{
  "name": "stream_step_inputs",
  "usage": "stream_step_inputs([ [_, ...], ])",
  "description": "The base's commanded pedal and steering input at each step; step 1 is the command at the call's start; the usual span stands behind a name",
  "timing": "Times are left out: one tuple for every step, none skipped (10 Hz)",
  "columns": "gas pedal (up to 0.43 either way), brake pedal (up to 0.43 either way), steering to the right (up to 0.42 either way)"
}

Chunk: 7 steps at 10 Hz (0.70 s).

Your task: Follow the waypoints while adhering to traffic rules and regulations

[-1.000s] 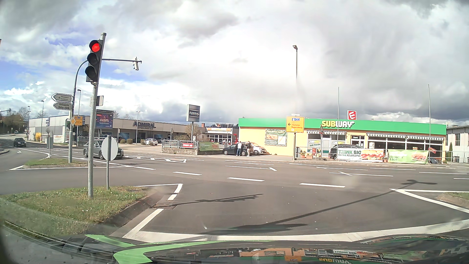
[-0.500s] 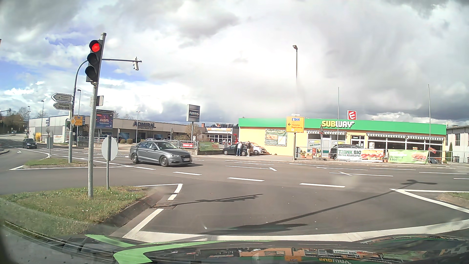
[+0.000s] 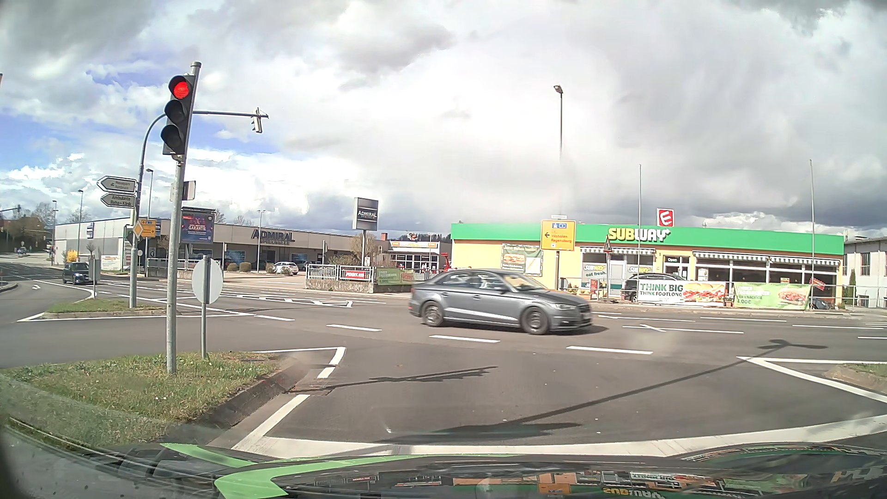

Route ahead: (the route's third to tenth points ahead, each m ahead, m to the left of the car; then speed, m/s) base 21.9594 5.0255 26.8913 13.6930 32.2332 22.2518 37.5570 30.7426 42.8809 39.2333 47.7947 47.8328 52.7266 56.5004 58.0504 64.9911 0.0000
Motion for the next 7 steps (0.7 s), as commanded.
stream_step_inputs([
  [0.0,0.311,0.012],
  [0.0,0.311,0.012],
  [0.0,0.311,0.012],
  [0.0,0.311,0.012],
  [0.0,0.311,0.012],
  [0.0,0.311,0.012],
  [0.0,0.311,0.012],
])
